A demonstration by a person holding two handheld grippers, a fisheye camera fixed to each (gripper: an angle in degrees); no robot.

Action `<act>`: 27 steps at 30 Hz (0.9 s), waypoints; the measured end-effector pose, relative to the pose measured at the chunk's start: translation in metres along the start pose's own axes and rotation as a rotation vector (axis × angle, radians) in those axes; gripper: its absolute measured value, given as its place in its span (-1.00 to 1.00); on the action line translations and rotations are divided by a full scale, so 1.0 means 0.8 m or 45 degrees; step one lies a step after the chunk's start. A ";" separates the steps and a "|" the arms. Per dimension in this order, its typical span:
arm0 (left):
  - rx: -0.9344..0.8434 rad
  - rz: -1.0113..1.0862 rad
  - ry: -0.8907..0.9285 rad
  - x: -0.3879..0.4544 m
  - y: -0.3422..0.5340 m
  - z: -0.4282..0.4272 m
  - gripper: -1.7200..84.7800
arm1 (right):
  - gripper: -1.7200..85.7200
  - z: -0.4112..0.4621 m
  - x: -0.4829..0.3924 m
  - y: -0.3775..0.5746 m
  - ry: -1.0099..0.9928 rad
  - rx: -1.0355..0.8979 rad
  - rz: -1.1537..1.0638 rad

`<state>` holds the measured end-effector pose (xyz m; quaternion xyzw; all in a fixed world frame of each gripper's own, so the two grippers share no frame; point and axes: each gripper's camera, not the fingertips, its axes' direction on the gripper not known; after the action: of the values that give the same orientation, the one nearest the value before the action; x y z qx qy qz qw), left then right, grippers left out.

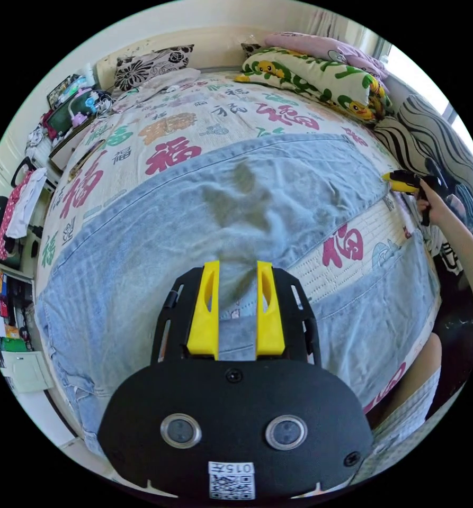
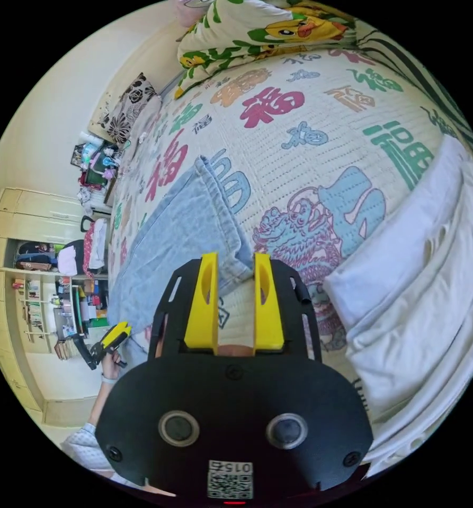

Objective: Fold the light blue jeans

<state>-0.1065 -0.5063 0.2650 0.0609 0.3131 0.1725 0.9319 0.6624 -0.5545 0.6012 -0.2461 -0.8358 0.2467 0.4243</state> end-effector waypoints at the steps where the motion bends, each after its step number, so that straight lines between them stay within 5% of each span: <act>1: -0.023 -0.005 -0.010 0.003 -0.006 0.020 -0.74 | -0.77 0.008 -0.004 -0.004 0.028 -0.006 -0.065; 5: 0.067 0.047 0.088 0.013 -0.009 0.041 -0.94 | -0.81 0.007 -0.003 -0.015 -0.043 -0.028 -0.132; 10: -0.016 0.164 0.148 0.029 -0.011 0.070 -0.97 | -0.81 0.034 -0.011 -0.025 0.177 -0.129 -0.220; 12: -0.017 0.159 0.180 0.025 -0.014 0.075 -0.97 | -0.80 0.056 -0.008 -0.029 0.184 -0.185 -0.196; 19: 0.218 0.184 0.338 0.008 -0.043 0.041 -0.91 | -0.76 0.041 -0.073 -0.047 0.354 0.217 -0.358; 27: 0.025 0.328 0.321 0.069 -0.072 0.131 -0.77 | -0.52 0.215 -0.119 -0.126 0.514 -0.050 -0.302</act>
<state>0.0143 -0.5411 0.3045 0.0876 0.4186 0.2935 0.8549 0.5486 -0.7255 0.5186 -0.1987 -0.7618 0.1244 0.6039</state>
